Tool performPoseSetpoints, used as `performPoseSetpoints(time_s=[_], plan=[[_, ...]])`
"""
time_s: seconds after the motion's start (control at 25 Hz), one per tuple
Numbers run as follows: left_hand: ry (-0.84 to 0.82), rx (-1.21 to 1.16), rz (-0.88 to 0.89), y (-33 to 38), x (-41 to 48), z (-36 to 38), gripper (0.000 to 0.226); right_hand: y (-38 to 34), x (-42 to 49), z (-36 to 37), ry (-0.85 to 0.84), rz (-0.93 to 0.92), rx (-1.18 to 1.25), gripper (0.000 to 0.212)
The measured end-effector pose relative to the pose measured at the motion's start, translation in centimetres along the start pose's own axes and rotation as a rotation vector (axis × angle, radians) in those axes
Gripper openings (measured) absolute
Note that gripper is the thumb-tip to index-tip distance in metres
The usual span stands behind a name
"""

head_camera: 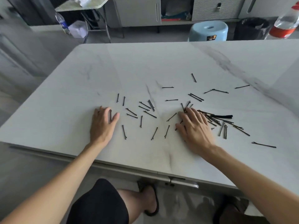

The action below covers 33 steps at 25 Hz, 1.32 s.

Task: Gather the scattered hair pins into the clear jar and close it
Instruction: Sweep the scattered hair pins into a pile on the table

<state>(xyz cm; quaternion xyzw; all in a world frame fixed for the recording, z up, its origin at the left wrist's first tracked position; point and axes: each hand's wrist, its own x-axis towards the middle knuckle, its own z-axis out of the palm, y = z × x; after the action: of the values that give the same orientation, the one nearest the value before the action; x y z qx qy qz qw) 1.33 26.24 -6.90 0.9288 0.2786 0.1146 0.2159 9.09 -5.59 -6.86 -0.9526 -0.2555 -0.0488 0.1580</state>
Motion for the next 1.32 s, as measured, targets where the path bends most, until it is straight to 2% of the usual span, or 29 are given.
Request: performPoseSetpoints(time_s=[0.12, 0.2, 0.24, 0.32, 0.4, 0.48, 0.56, 0.6, 0.76, 0.84, 0.92, 1.0, 1.08, 1.16, 1.24, 1.32], plan=[[-0.057, -0.073, 0.212, 2.9, -2.6, 1.5, 0.054, 0.9, -0.4, -0.6, 0.003, -0.095, 0.02, 0.051], [-0.145, -0.136, 0.319, 4.5, -3.8, 2.1, 0.055, 2.6, -1.5, -1.6, 0.046, -0.075, 0.006, 0.05], [-0.191, -0.171, 0.369, 5.3, -4.3, 2.3, 0.056, 3.9, -2.4, -2.4, 0.088, -0.007, -0.018, 0.049], [-0.198, -0.179, 0.459, 5.9, -4.7, 2.6, 0.057, 6.7, -4.3, -3.8, 0.166, 0.256, -0.063, 0.05], [-0.045, -0.181, 0.4, 6.0, -4.2, 2.6, 0.054, 9.3, -6.5, -5.1, 0.18, 0.556, -0.038, 0.053], [0.068, -0.13, 0.188, 5.4, -2.8, 2.3, 0.054, 10.3, -8.0, -5.6, 0.103, 0.7, 0.011, 0.059], [0.074, 0.019, 0.027, 5.0, -1.9, 2.6, 0.06, 9.5, -7.9, -4.8, 0.032, 0.664, 0.03, 0.063], [0.06, 0.087, 0.01, 5.5, -1.9, 3.0, 0.063, 8.5, -7.1, -4.2, 0.014, 0.62, 0.051, 0.065], [-0.122, 0.093, 0.222, 11.5, -5.4, 5.6, 0.086, 3.6, -2.4, -2.1, -0.05, 0.445, 0.077, 0.068], [-0.193, 0.017, 0.333, 14.3, -7.3, 7.2, 0.085, 2.8, -1.1, -1.6, -0.067, 0.358, 0.076, 0.066], [-0.173, -0.084, 0.379, 15.5, -7.4, 7.5, 0.076, 3.8, -0.5, -1.8, -0.013, 0.282, 0.144, 0.06], [-0.069, -0.139, 0.397, 14.9, -5.5, 6.6, 0.07, 6.4, 1.0, -2.6, 0.106, 0.28, 0.175, 0.056], [0.081, -0.118, 0.311, 12.7, -2.0, 5.3, 0.065, 9.9, 3.4, -3.4, 0.166, 0.418, 0.18, 0.056], [0.149, -0.056, 0.108, 10.0, 1.8, 3.9, 0.062, 12.7, 5.6, -3.9, 0.105, 0.581, 0.166, 0.059], [0.089, -0.013, -0.074, 8.4, 4.0, 3.7, 0.064, 14.2, 7.3, -3.6, 0.018, 0.631, 0.11, 0.062], [0.021, 0.038, -0.08, 8.3, 4.2, 4.6, 0.067, 14.6, 8.9, -2.5, -0.019, 0.586, 0.039, 0.062]])
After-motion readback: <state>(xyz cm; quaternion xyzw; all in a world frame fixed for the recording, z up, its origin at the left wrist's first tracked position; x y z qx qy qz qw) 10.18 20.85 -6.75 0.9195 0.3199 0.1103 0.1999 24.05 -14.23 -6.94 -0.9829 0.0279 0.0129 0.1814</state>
